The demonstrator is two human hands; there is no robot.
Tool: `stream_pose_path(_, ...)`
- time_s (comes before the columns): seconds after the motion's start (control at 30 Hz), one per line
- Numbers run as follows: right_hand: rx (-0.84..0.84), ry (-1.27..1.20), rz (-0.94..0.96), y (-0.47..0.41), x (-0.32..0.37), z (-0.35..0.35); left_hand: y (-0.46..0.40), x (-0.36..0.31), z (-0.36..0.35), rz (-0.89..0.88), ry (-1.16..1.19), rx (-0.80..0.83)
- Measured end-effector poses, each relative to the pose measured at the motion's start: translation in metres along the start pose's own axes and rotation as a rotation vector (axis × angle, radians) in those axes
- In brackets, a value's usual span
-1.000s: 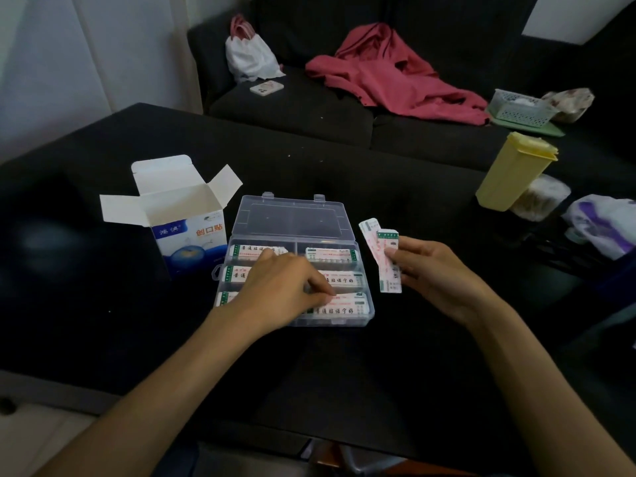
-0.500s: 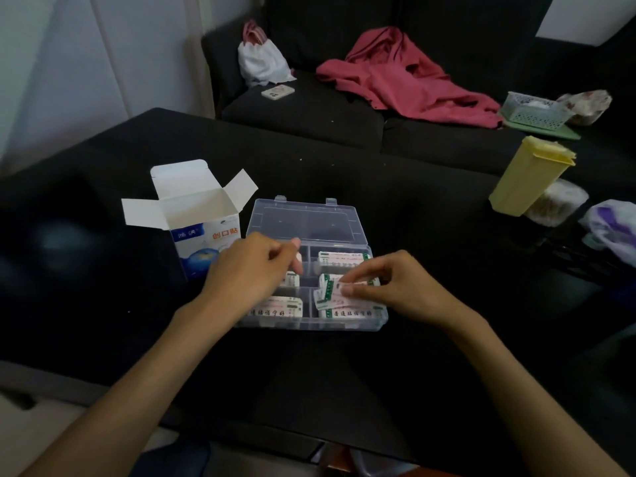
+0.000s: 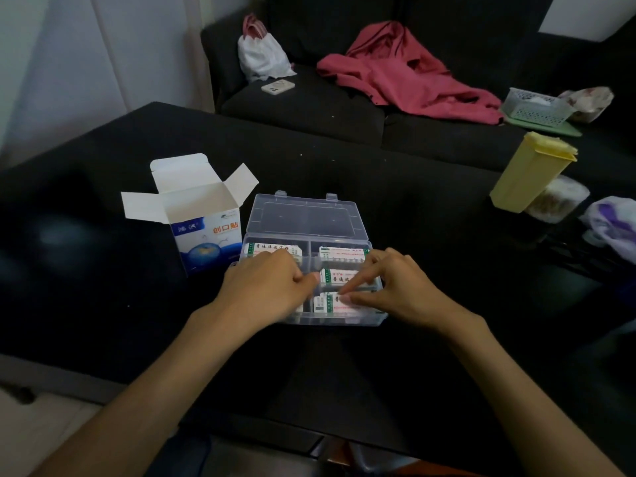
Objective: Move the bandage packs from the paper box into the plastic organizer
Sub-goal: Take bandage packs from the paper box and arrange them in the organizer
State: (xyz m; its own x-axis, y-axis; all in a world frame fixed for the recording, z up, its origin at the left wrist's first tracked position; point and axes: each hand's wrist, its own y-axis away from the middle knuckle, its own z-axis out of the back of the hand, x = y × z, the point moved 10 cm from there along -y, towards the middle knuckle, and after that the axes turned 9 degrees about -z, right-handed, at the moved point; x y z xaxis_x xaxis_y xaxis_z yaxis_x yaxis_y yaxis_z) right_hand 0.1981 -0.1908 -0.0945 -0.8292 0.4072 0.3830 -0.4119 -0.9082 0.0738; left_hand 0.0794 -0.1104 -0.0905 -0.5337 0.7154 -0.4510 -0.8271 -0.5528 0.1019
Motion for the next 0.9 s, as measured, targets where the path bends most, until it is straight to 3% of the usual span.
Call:
stream_pose_path(0.23,0.04,-0.093,-0.025,0.0,-0.006,-0.002,0.004,-0.019,-0.007,-0.07,-0.066,0.005)
stream_pose_path(0.43,0.016,-0.107,-0.037,0.0,-0.007,0.003,0.005,-0.031,0.001,-0.114,-0.186,-0.111)
stream_pose_path(0.57,0.093,-0.196,-0.085,0.005,-0.015,0.004,0.0,-0.035,-0.007,-0.136,-0.167,-0.081)
stream_pose_path(0.73,0.131,-0.204,-0.139,0.01,-0.031,0.011,-0.005,-0.024,-0.008,-0.059,0.006,-0.038)
stream_pose_path(0.9,0.149,-0.159,-0.158,0.01,-0.036,0.004,-0.001,-0.007,0.008,0.018,-0.053,-0.079)
